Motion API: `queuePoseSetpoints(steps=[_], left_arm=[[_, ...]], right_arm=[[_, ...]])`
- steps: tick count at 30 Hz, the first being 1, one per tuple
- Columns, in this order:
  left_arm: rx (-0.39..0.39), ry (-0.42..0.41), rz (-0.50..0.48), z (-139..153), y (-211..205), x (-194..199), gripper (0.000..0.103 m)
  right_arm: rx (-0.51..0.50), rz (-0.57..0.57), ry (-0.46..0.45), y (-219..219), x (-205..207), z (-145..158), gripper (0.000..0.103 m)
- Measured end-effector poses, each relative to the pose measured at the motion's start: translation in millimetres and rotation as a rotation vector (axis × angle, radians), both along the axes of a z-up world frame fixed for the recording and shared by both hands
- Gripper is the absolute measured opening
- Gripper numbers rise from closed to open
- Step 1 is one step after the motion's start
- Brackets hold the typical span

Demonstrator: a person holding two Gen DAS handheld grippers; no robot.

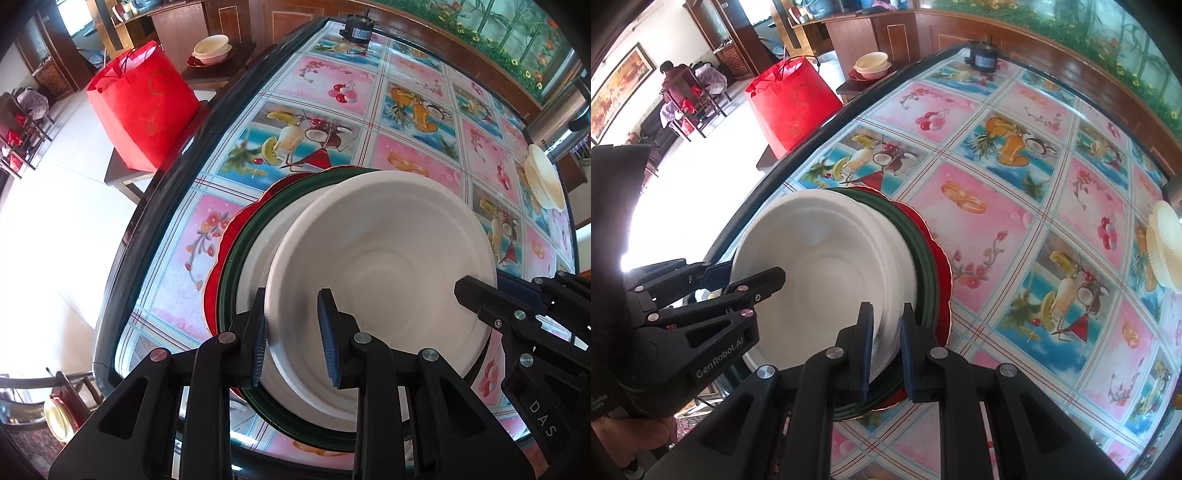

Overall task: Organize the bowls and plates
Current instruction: 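Lower the white bowl onto the stack and open the right gripper, then move the right gripper toward the beige plastic bowl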

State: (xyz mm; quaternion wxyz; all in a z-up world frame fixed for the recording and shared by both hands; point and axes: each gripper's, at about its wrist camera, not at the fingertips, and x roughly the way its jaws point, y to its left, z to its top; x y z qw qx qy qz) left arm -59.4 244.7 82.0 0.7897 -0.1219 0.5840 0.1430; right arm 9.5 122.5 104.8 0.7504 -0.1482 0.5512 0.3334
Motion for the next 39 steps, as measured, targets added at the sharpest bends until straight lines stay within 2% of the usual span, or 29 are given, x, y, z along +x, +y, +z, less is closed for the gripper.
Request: queuePoseSetpoints(steps=[8, 10, 16, 18, 20, 22, 24, 30, 33, 39], left_arm=[[0.017, -0.001, -0.002, -0.2, -0.7, 2.1, 0.026], [0.018, -0.004, 0.003, -0.2, -0.2, 2.6, 0.026], [0.031, -0.017, 0.009, 5.5, 1.0, 3.1, 0.026], [0.040, -0.031, 0.014, 10.9, 1.6, 2.7, 0.030], [0.035, -0.046, 0.016, 15.7, 1.9, 3.3, 0.039], [0.039, -0.059, 0.016, 19.9, 1.4, 4.3, 0.047], [0.053, -0.069, 0.009, 24.2, -1.8, 6.6, 0.048], [0.043, -0.074, -0.015, 29.5, -12.7, 18.0, 0.048], [0.044, -0.080, -0.043, 33.1, -24.6, 25.7, 0.048], [0.044, -0.091, -0.103, 38.5, -52.2, 44.2, 0.048]], right_arm=[[0.009, -0.005, -0.014, -3.1, 2.0, 0.5, 0.014], [0.012, -0.007, -0.016, -3.3, 2.0, 1.1, 0.019], [0.028, -0.011, -0.003, -4.7, 3.3, 0.3, 0.020], [0.042, -0.019, -0.001, -7.2, 4.0, 2.3, 0.020], [0.061, -0.025, 0.004, -10.0, 5.0, 4.5, 0.023], [0.080, -0.034, 0.015, -12.9, 6.2, 6.3, 0.033], [0.082, -0.041, 0.007, -15.3, 6.7, 8.2, 0.037], [0.094, -0.071, 0.003, -29.3, 11.7, 13.1, 0.038], [0.094, -0.098, -0.003, -41.0, 16.6, 14.8, 0.047], [0.097, -0.172, 0.005, -72.7, 30.1, 13.4, 0.050]])
